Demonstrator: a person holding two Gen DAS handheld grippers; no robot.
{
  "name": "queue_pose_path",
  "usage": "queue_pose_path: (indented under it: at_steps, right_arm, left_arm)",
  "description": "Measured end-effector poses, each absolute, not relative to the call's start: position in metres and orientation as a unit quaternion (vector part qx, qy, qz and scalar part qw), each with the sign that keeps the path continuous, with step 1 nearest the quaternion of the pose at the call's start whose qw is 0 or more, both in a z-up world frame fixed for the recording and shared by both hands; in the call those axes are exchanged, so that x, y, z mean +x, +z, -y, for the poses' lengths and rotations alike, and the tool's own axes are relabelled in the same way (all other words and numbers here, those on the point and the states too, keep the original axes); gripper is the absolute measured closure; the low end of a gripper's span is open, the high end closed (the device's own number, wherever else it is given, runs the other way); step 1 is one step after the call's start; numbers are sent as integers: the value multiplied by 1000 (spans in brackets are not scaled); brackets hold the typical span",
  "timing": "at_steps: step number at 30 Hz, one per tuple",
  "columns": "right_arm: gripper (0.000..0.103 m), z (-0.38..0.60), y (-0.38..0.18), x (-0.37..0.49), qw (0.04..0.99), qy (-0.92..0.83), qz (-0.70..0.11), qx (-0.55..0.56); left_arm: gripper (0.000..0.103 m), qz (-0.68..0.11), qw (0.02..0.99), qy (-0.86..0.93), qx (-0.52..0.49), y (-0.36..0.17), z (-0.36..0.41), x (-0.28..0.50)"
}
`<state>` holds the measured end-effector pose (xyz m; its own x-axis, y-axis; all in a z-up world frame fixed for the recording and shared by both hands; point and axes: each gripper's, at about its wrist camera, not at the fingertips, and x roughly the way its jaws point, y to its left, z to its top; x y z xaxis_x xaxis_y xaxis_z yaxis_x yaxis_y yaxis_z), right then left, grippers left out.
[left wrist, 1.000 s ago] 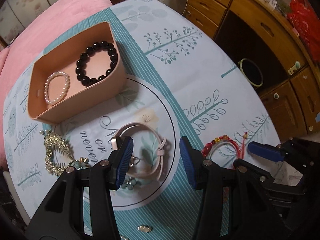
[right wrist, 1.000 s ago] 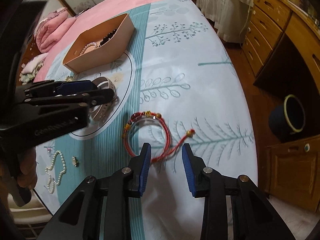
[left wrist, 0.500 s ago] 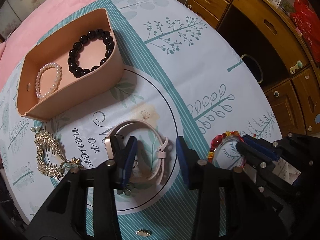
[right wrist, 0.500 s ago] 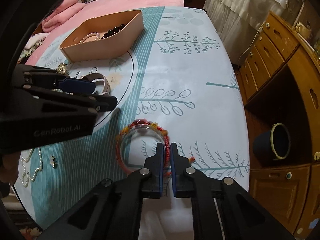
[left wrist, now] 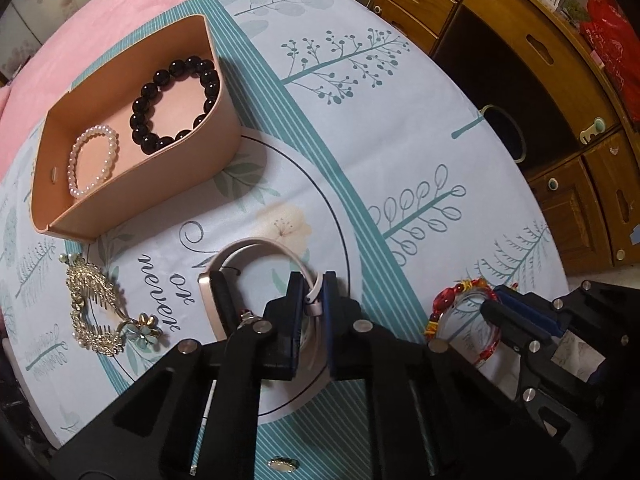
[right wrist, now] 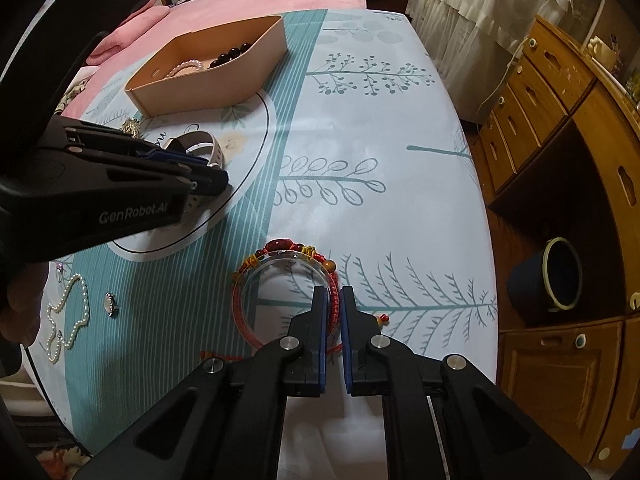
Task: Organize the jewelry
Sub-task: 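Close the left tool on the pink watch band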
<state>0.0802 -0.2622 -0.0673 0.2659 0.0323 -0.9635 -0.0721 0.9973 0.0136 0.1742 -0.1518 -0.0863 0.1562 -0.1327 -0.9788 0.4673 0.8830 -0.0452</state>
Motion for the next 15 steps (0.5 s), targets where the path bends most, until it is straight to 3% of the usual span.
queue_pose_path:
  at_steps: [15]
  right_arm:
    - [97,265,-28,81,811,52,-582,28]
  left_arm:
    - [96,-587,792,-169,-10,0,80,188]
